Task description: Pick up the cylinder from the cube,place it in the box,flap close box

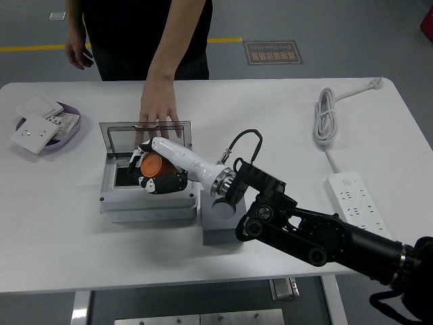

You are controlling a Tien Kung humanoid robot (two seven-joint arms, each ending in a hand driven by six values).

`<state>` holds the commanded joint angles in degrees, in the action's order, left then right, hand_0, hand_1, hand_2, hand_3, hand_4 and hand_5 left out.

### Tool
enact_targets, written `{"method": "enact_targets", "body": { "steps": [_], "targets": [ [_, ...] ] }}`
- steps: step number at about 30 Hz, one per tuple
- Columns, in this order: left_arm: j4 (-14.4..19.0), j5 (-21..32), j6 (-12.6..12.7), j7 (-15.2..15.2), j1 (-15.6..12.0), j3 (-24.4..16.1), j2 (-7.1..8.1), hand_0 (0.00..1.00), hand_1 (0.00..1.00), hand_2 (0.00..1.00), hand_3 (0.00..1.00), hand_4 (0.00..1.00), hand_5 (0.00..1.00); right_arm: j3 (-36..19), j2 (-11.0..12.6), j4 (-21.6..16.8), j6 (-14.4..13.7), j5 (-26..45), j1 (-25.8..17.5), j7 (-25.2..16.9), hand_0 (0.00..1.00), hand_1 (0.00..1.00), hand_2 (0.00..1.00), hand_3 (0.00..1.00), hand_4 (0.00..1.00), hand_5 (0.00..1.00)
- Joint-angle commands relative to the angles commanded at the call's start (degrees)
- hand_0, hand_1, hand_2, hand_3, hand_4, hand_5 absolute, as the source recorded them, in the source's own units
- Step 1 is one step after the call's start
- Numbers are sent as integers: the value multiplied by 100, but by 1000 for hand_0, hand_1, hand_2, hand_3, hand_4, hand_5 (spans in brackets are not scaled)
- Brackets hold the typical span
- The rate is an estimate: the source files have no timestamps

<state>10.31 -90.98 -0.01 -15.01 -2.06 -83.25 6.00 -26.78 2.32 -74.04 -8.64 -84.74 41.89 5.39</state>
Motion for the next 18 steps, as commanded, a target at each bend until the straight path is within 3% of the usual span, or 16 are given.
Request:
{"method": "enact_targets", "body": {
  "steps": [5, 12, 13, 14, 18],
  "targets": [
    [0, -110, -6, -37, -6, -95, 29, 605, 602, 586, 566, 608, 191, 308, -227, 146, 152, -498, 391, 568, 321, 398, 400, 274, 21, 2],
    [0, -207, -27, -40, 26, -161, 66, 605, 603, 587, 567, 610, 193, 655, -232, 368, 645, -802, 713, 1203, 322, 401, 413, 286, 20, 2],
    [0, -217, -29, -39, 28, -168, 70, 606, 602, 586, 566, 611, 194, 674, -232, 393, 719, -852, 746, 1274, 339, 418, 439, 373, 23, 2],
    [0, -227, -32, -40, 29, -173, 74, 606, 602, 586, 566, 611, 194, 689, -232, 419, 790, -914, 780, 1348, 339, 418, 439, 373, 23, 2],
    [0, -258, -38, -40, 33, -191, 88, 606, 602, 586, 566, 611, 194, 750, -232, 497, 878, -1071, 885, 1529, 339, 418, 439, 373, 23, 2]
  ]
}}
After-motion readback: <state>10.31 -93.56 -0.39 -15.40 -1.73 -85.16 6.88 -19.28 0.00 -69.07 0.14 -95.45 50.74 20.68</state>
